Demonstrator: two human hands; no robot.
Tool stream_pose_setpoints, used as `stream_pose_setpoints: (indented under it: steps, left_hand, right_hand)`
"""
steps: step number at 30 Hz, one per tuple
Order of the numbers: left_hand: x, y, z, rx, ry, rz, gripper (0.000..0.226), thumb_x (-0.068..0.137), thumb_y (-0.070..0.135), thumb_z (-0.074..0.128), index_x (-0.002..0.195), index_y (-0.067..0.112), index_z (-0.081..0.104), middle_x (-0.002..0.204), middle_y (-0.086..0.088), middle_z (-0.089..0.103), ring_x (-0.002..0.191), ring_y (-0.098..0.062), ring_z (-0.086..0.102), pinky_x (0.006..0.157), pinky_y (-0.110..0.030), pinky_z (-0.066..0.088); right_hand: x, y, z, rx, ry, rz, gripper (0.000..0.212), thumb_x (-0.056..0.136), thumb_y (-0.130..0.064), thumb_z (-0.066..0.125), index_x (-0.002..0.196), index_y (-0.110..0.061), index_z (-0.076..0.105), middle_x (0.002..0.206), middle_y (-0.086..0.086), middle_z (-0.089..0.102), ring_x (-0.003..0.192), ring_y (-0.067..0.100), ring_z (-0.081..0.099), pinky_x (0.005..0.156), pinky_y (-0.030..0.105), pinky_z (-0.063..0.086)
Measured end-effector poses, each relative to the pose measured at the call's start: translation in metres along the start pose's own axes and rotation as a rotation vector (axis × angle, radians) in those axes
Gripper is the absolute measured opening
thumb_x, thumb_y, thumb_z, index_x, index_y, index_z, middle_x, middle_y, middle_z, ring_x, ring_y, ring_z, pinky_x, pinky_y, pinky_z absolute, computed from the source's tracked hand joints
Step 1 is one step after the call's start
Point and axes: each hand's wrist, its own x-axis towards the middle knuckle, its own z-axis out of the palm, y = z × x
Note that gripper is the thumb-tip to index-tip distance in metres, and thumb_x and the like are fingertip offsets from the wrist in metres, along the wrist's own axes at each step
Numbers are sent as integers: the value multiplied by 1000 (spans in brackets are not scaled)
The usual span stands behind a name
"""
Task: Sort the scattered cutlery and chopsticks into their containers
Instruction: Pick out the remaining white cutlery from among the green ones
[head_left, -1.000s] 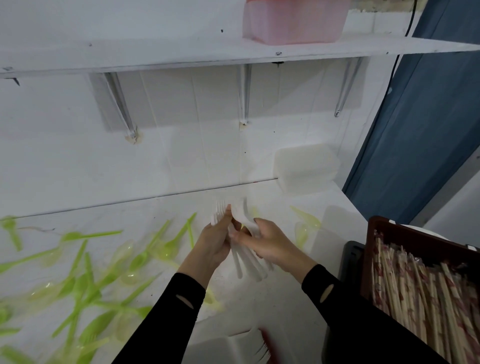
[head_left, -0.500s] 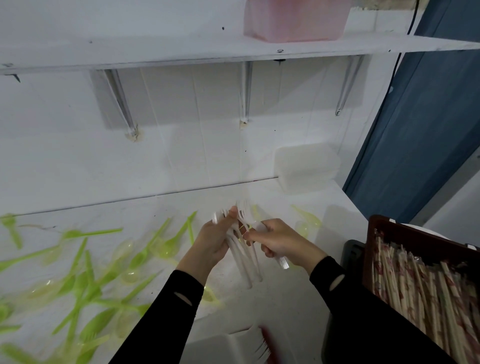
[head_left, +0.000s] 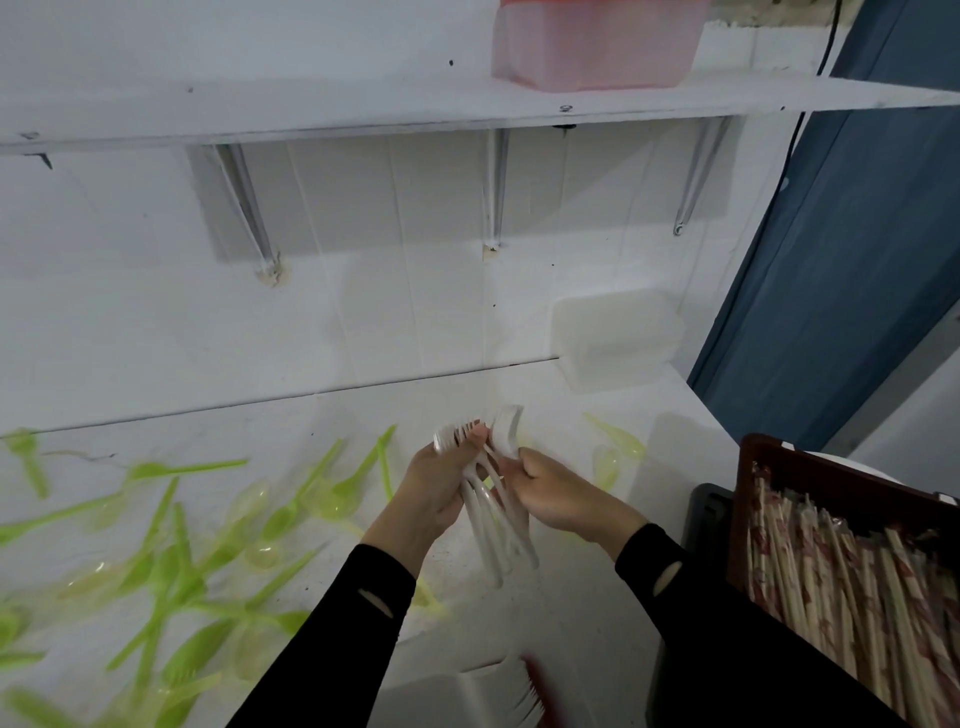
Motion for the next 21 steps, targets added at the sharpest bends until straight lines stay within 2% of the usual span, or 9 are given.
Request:
stream_pose_setpoints:
  steps: [3, 6, 9, 12, 15, 17, 19, 21]
  left_hand:
    - [0, 1, 1, -3, -15, 5, 18, 94, 10, 61, 103, -5, 65, 93, -16, 70, 80, -22, 71, 74, -29, 60]
    - [-2, 2, 3, 21, -51, 22, 31, 86, 16, 69, 109, -4, 65, 99, -17, 70, 86, -23, 70, 75, -29, 60]
    - [-4, 3, 6, 46, -84, 22, 39, 81, 21, 72, 112, -1, 66, 105, -17, 68, 91, -23, 68, 81, -32, 58]
    - [-4, 4, 4, 1, -46, 58, 24, 95, 20, 60, 108, 1, 67, 98, -14, 71, 87, -22, 70, 82, -38, 58]
    - [0, 6, 0, -114, 29, 60, 20, 100, 23, 54, 96, 8, 66, 98, -9, 71, 93, -23, 69, 87, -48, 54]
    - [1, 5, 1, -108, 29, 66, 21, 101, 22, 52, 98, 6, 65, 98, -10, 71, 95, -24, 67, 84, -41, 56]
    - [-2, 5, 4, -72, 29, 68, 23, 100, 20, 53, 100, 1, 65, 90, -10, 73, 82, -19, 70, 74, -31, 59]
    - [-5, 5, 7, -45, 2, 69, 23, 100, 19, 53, 104, 0, 66, 88, -9, 73, 77, -17, 72, 68, -27, 59]
  right_hand:
    - [-1, 0, 0, 35, -37, 20, 36, 107, -39, 29, 116, -13, 52, 104, -4, 63, 91, 4, 58, 77, 18, 45]
    - [-1, 0, 0, 112, -107, 30, 40, 105, -38, 30, 116, -10, 56, 113, 8, 66, 102, 19, 64, 93, 35, 53]
    - [-6, -4, 1, 218, -179, -17, 45, 107, -35, 30, 113, -2, 61, 107, 17, 70, 96, 25, 70, 85, 31, 58]
    - [-5, -6, 2, 161, -67, -50, 38, 106, -40, 33, 101, -9, 55, 89, 5, 62, 81, 17, 61, 84, 34, 54]
    - [0, -4, 0, 90, 45, -32, 32, 104, -41, 38, 86, -16, 45, 80, -4, 51, 71, 9, 49, 68, 25, 43]
    - [1, 0, 2, 69, 28, -53, 31, 104, -42, 40, 85, -17, 46, 80, -2, 52, 71, 9, 49, 67, 24, 40]
    - [1, 2, 6, 33, 6, -77, 35, 103, -43, 40, 97, -12, 54, 92, 10, 63, 79, 17, 57, 74, 31, 45]
    - [2, 1, 8, 17, -2, -87, 40, 103, -43, 39, 105, -8, 58, 100, 14, 66, 84, 23, 60, 80, 38, 49]
